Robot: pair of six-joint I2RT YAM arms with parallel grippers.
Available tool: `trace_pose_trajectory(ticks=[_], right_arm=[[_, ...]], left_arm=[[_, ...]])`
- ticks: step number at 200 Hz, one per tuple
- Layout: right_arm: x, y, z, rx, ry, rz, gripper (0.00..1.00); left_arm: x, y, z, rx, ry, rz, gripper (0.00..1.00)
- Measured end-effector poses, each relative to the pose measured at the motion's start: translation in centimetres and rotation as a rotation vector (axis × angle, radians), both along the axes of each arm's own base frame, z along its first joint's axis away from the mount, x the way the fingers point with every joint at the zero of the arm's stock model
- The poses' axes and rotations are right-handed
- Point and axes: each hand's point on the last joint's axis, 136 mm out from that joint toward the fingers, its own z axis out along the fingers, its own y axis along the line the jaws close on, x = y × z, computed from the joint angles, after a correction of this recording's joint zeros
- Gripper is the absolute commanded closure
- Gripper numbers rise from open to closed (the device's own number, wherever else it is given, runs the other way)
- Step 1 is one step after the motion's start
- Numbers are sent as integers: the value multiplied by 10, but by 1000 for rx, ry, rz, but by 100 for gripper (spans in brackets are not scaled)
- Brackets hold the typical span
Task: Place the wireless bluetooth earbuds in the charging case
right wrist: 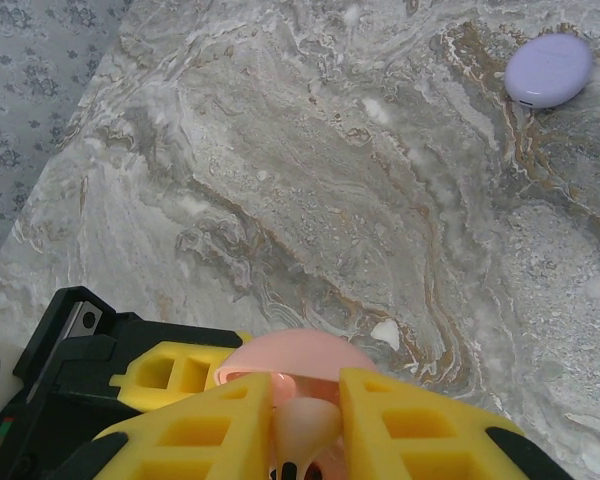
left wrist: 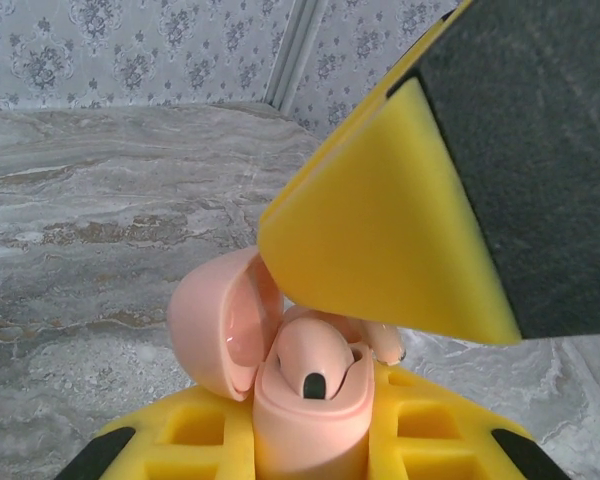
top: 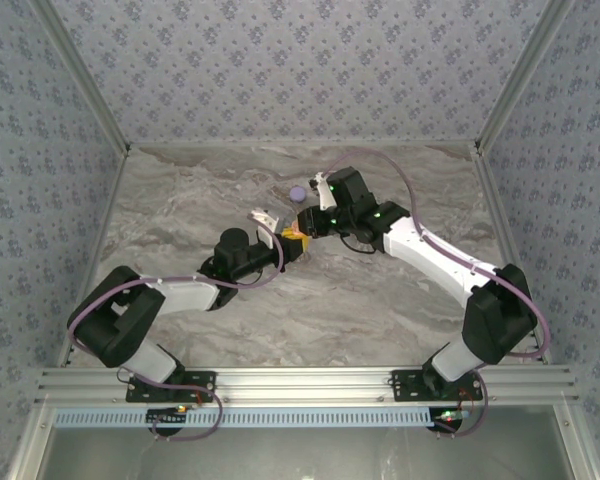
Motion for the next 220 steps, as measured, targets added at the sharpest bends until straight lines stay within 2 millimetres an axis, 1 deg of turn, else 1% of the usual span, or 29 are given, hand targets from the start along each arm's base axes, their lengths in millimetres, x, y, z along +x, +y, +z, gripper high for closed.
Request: trace_pose_trajectory(ticks=[98, 172, 193, 220], right_arm=[[4, -2, 1, -11, -16, -24, 76], [14, -4, 21, 23, -87, -71, 77], [16, -4, 23, 30, -100, -75, 77], [16, -4, 22, 33, -107, -79, 77]], left_arm=[[3, -2, 1, 11, 12, 0, 88], [1, -2, 8, -1, 1, -4, 87], [1, -1, 12, -11, -1, -3, 87], [0, -1, 16, -26, 7, -4, 87]])
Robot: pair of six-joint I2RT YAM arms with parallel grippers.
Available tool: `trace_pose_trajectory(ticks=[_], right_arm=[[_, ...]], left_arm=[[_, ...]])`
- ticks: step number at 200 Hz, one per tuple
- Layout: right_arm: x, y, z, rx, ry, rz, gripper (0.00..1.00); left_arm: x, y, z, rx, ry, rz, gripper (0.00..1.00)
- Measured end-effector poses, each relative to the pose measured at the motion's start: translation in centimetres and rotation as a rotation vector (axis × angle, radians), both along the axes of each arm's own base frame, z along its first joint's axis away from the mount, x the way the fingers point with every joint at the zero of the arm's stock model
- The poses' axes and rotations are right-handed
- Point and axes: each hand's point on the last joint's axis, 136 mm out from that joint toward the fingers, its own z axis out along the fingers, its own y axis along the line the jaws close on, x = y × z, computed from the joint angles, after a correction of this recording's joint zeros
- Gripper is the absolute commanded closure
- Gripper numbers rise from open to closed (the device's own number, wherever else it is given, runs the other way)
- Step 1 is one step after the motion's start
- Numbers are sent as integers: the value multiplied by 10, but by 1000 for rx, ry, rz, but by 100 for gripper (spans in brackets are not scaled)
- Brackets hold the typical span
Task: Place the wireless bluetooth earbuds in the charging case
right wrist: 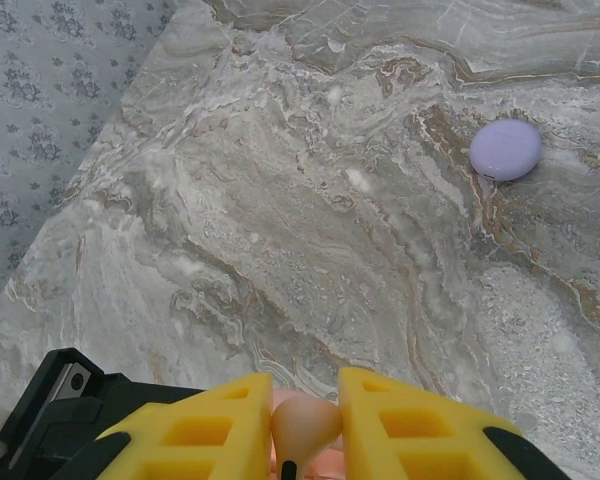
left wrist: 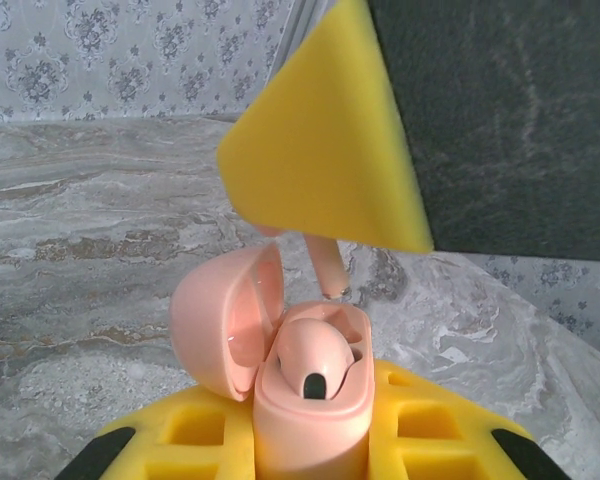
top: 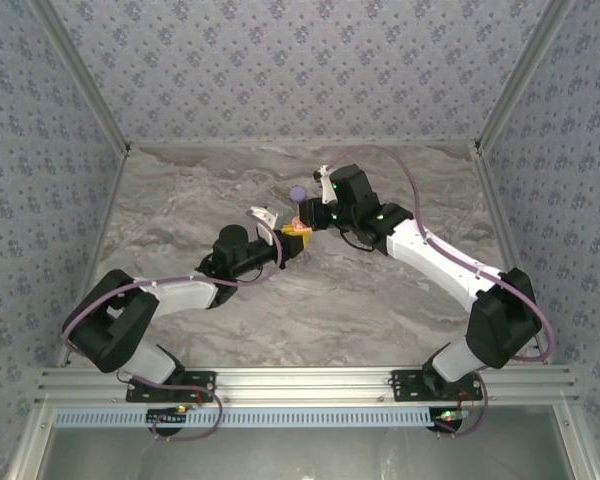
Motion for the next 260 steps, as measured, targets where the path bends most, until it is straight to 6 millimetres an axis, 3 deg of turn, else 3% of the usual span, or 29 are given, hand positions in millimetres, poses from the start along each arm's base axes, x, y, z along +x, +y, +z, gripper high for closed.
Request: trace_pose_trajectory(ticks=[148, 260], right_arm=[[-3, 2, 2, 13, -14, -5, 77], [-6, 1, -10, 0, -7, -16, 76]], left_arm=[[3, -1, 4, -38, 59, 14, 88], [3, 0, -3, -26, 100, 23, 88]])
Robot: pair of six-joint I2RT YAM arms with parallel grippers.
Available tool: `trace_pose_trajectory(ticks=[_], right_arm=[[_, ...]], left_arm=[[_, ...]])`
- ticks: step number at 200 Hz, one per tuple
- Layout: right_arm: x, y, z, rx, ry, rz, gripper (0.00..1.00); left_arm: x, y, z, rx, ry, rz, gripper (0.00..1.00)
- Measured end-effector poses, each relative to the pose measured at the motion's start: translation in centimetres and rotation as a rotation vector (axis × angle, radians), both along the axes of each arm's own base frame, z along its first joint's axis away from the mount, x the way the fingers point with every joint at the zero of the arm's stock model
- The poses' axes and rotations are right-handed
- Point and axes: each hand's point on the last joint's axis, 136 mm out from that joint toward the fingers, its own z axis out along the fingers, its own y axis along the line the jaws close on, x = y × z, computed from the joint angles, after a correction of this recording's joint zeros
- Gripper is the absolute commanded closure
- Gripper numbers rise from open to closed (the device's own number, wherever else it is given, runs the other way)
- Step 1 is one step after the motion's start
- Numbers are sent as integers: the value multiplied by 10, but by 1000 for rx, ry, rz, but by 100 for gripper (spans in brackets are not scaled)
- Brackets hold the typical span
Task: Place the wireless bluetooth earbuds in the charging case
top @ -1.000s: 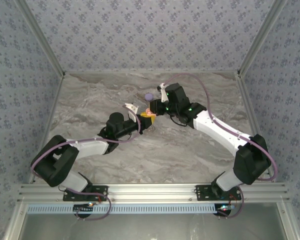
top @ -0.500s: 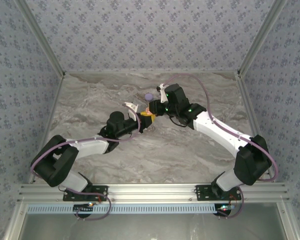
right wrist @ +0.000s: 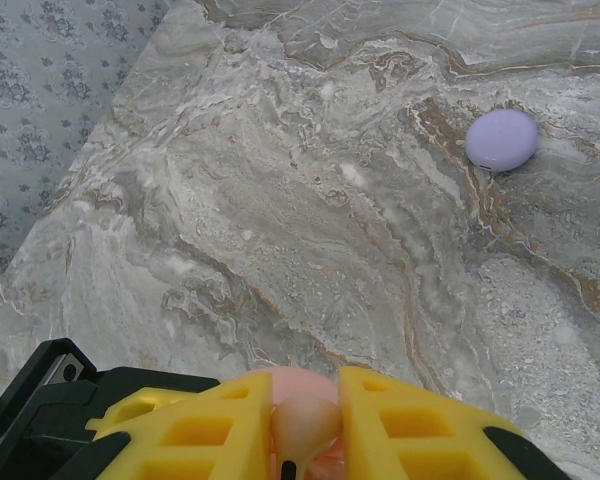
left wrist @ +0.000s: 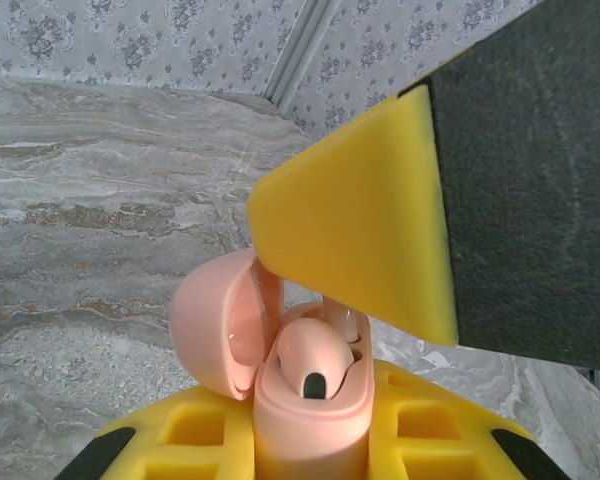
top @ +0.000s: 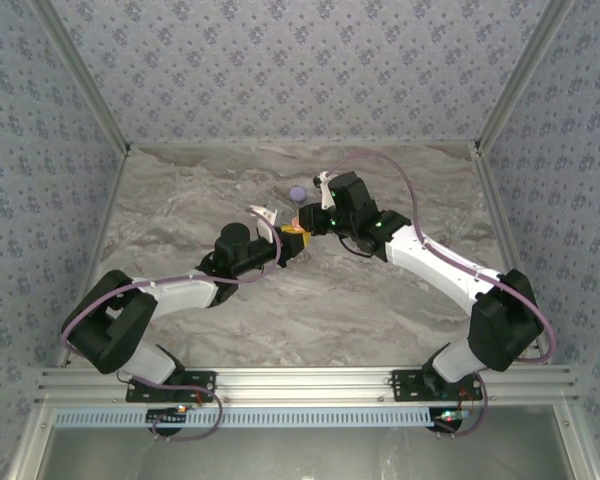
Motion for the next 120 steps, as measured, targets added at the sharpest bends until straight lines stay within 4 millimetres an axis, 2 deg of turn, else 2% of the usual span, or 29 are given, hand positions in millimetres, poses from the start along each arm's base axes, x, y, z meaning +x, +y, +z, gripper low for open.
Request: trace_pose_trajectory(ticks=[69, 120], right_arm=[[-3, -2, -4, -7, 24, -7, 73], [-4, -5, -4, -11, 33, -16, 62]], left_arm=[[5, 1, 2, 4, -8, 25, 89], [5, 1, 2, 19, -20, 23, 89]])
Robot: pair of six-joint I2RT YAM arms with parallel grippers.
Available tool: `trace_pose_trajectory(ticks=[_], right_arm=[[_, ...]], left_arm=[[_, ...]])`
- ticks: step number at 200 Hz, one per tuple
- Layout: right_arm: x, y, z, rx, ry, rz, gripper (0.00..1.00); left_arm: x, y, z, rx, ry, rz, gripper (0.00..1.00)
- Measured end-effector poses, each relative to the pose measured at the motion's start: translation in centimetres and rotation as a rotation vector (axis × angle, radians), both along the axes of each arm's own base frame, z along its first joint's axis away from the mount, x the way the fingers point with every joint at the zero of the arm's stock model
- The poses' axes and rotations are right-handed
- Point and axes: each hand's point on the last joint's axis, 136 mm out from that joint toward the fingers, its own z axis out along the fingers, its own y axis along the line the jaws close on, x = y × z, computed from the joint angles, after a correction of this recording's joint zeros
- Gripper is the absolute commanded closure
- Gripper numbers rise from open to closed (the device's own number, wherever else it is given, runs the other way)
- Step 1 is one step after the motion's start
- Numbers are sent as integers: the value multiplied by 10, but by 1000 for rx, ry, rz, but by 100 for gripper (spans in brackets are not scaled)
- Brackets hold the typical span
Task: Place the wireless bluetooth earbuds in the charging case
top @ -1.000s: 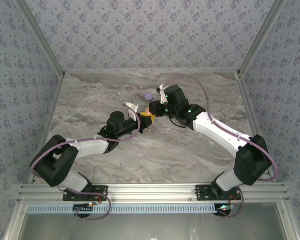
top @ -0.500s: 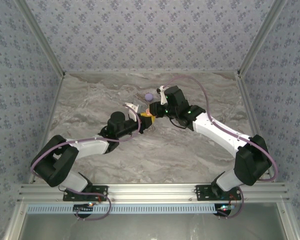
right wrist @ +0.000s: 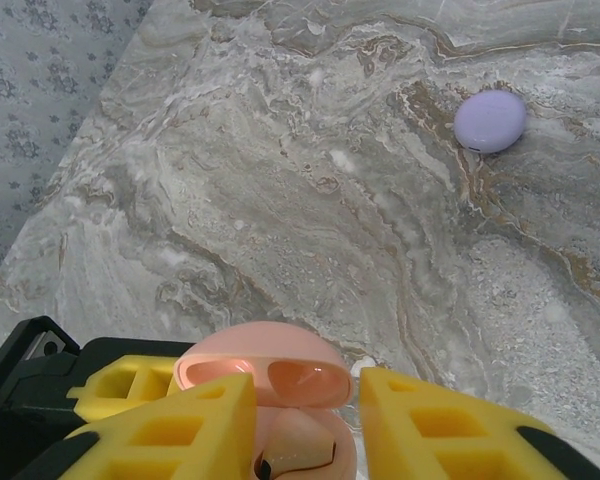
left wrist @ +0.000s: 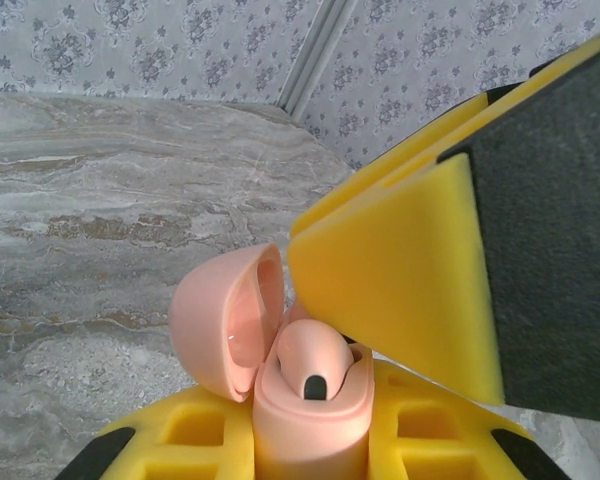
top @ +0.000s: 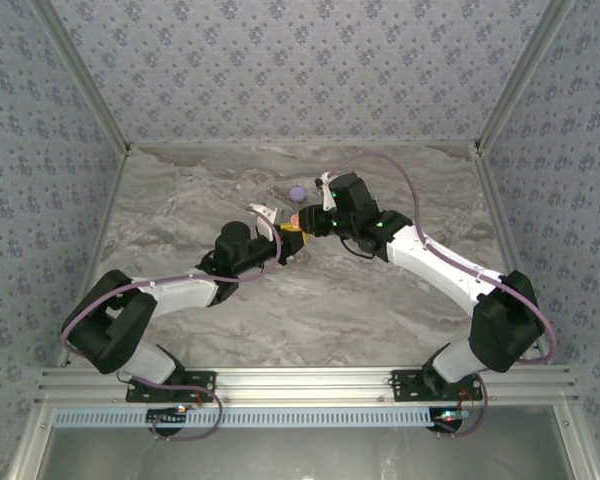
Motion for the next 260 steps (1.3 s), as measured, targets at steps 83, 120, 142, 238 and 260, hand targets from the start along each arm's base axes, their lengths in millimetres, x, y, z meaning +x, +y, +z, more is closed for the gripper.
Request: trace_pose_trajectory(ticks=[83, 120, 142, 238, 260], right_arm=[[-1, -25, 19, 2, 0, -29, 57], [8, -51, 25, 16, 8, -41, 58], [11, -63, 23, 34, 36, -14, 62], [-1, -54, 11, 147, 136, 195, 79], [-6, -47, 8, 173, 163, 236, 79]], left_arm=[[-6, 6, 15, 69, -112, -15, 89], [-16, 4, 23, 91, -176, -68, 89], [-22, 2, 25, 89, -193, -119, 89], [-41, -10, 62, 14, -263, -305, 88], [-44, -11, 65, 7, -268, -327, 88]])
